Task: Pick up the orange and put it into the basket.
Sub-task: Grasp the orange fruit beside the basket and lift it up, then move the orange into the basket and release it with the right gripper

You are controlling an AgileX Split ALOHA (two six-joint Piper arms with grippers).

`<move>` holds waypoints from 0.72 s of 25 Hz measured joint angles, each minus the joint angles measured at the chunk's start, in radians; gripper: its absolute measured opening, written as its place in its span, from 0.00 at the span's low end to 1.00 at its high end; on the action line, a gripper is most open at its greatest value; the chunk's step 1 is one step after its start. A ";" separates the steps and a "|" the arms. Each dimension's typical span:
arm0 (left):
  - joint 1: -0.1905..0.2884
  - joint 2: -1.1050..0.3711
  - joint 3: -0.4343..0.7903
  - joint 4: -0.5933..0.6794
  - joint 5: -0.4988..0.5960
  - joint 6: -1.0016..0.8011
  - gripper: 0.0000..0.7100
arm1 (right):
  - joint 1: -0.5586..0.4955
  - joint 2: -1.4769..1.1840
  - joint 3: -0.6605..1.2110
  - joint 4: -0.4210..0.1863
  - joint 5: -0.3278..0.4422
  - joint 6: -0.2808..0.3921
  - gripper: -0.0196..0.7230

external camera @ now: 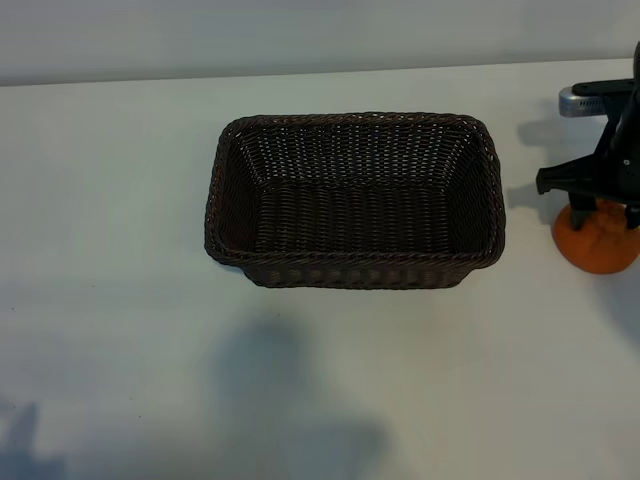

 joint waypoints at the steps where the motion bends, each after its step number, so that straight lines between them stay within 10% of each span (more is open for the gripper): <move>1: 0.000 0.000 0.000 0.000 0.000 0.000 0.84 | 0.000 0.001 0.000 0.000 -0.002 0.000 0.65; 6: 0.000 0.000 0.000 0.000 0.000 0.000 0.84 | 0.000 0.001 0.000 0.000 -0.003 -0.003 0.17; 18: 0.000 0.000 0.000 0.000 0.000 0.000 0.84 | 0.000 -0.062 0.000 -0.001 0.038 -0.033 0.14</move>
